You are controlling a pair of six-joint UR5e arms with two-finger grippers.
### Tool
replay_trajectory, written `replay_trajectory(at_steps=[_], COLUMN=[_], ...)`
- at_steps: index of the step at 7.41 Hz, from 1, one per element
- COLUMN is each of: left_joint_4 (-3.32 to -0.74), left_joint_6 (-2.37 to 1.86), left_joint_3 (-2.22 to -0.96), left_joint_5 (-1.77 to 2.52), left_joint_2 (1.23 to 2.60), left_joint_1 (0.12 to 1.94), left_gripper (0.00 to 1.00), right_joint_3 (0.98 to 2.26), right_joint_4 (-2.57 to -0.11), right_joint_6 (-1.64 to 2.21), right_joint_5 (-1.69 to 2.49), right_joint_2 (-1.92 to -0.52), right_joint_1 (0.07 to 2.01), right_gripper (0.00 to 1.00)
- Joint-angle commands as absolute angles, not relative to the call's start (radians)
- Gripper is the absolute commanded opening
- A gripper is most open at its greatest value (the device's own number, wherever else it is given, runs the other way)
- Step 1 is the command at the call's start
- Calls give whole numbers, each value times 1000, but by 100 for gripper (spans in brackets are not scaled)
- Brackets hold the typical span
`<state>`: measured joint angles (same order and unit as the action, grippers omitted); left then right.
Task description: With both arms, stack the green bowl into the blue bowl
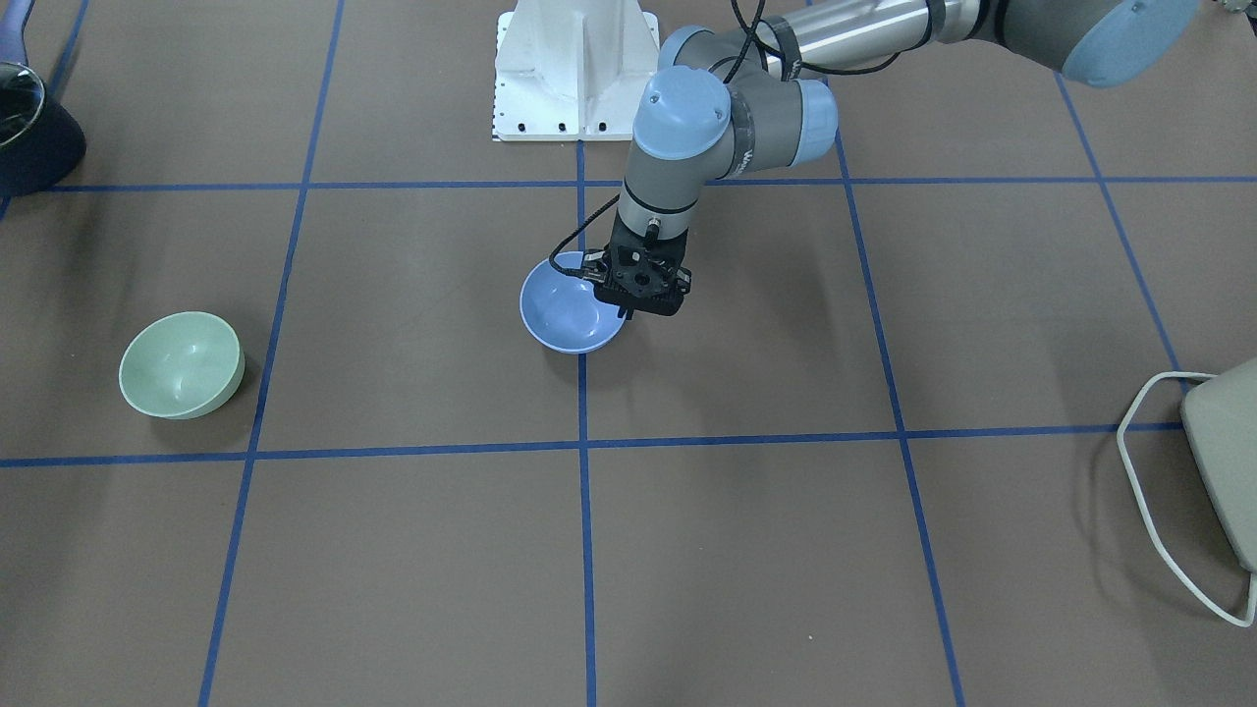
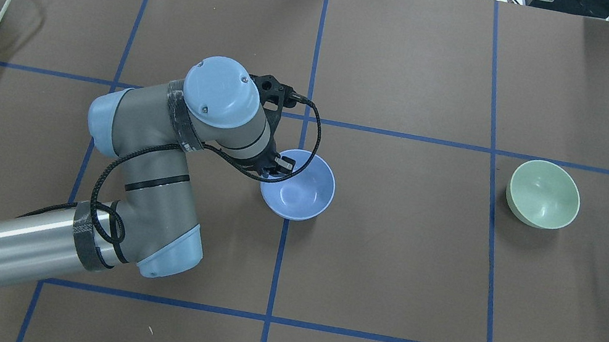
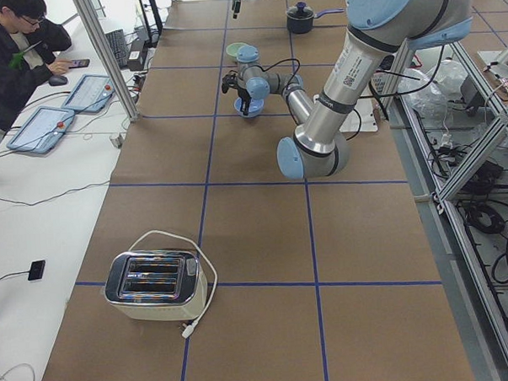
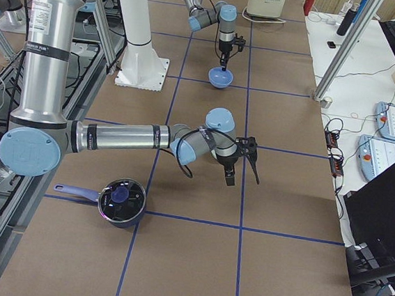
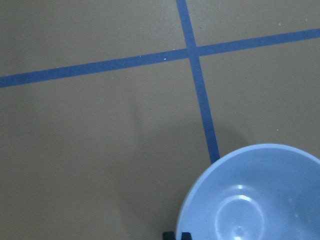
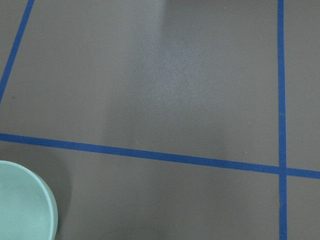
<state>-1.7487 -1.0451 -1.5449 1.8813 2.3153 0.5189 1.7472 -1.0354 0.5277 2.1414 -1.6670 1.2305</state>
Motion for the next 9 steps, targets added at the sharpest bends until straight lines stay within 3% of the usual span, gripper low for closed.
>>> replay_trajectory(at_steps=[1, 2, 4, 5, 6, 9], left_joint_4=[-1749, -1753, -1787, -1793, -1790, -1656], left_joint_6=[-1045, -1045, -1042, -1037, -1035, -952], left_joint_3=[-1542, -1542, -1528, -1529, -1555, -1719], left_joint_5=[1875, 1875, 1875, 1873, 1867, 1960], left_joint_2=[2315, 2315, 2310, 2309, 2307, 2246], left_joint_1=[511, 508, 508, 508, 512, 660], left_gripper=[0, 3, 43, 84, 98, 98], right_joint_3=[1747, 1747, 1747, 1747, 1747, 1761], right_joint_4=[-1037, -1037, -1037, -1037, -1035, -1020], right_joint_6=[528, 528, 528, 526, 526, 520], right_joint_5=[2141, 2141, 2141, 2144, 2152, 2158], right_joint_2=[-1666, -1666, -1664, -1661, -1654, -1599], right_joint_1=[1230, 1230, 1232, 1230, 1230, 1229], right_gripper=[100, 100, 100, 100, 100, 100])
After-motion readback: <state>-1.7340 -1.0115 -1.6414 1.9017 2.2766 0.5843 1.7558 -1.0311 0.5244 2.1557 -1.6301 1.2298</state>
